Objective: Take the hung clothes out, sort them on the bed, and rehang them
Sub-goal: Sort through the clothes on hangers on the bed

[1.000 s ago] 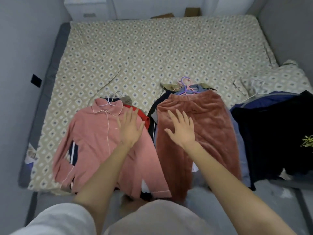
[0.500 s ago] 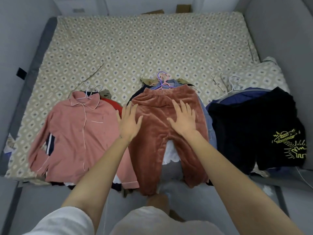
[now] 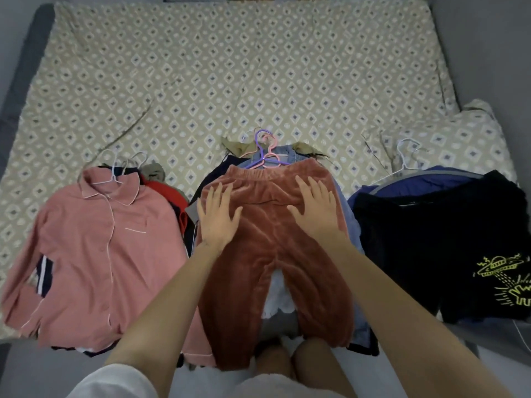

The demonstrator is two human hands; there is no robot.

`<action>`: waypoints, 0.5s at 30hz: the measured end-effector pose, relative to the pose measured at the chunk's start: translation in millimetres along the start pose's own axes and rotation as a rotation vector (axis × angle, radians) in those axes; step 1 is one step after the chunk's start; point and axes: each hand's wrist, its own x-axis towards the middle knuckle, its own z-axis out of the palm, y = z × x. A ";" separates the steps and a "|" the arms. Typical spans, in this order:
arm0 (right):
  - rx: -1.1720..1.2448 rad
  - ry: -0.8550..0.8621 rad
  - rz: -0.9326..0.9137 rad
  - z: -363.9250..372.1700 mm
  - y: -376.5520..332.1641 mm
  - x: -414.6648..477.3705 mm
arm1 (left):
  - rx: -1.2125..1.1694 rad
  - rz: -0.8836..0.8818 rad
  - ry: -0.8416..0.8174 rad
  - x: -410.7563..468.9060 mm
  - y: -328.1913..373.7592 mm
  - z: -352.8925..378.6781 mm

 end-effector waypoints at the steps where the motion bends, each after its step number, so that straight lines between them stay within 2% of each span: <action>1: 0.004 -0.002 0.000 3.2 4.4 7.5 | -0.005 -0.017 -0.014 4.9 0.2 5.3; 10: -0.068 -0.110 -0.022 49.8 32.5 104.7 | -0.056 -0.069 -0.074 69.5 -12.4 67.8; 15: -0.065 -0.101 -0.053 84.2 42.1 154.6 | -0.032 -0.027 -0.023 109.9 -16.9 103.9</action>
